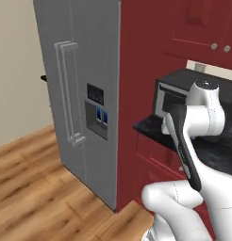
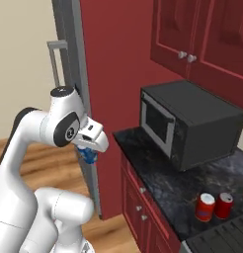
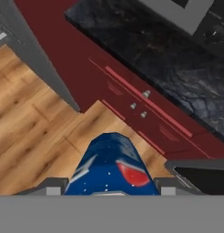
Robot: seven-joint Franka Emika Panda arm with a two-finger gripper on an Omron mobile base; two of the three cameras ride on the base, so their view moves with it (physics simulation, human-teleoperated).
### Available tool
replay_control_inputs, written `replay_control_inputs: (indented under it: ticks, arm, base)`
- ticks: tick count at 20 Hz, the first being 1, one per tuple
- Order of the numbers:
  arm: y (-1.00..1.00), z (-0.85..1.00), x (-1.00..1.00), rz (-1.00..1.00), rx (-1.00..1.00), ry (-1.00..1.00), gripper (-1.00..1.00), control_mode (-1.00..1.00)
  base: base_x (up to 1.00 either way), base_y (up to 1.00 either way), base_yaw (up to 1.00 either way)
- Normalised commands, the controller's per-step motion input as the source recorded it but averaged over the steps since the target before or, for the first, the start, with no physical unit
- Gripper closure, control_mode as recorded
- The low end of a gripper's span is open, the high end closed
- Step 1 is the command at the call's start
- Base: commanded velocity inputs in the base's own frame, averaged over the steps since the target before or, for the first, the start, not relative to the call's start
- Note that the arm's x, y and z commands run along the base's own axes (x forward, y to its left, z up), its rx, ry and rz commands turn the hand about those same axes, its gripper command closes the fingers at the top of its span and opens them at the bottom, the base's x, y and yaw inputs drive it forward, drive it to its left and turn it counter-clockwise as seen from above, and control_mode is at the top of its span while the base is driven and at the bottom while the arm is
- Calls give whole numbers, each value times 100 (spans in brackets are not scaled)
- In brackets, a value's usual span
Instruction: Four empty soda cans are scattered around the kitchen. Gather all the cans and cluster them next to the stove for recycling.
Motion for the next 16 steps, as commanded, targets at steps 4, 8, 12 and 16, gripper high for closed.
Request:
replay_control_inputs:
  ticks: [4, 8, 12, 16]
  arm:
    - [0, 0, 0, 0, 0, 0, 100, 100]
    - [0, 0, 0, 0, 0, 0, 100, 100]
    - [0, 0, 0, 0, 0, 0, 100, 100]
    - [0, 0, 0, 0, 0, 0, 100, 100]
  base:
    - [0, 0, -46]
    - [0, 0, -45]
    - [0, 0, -43]
    - [0, 0, -43]
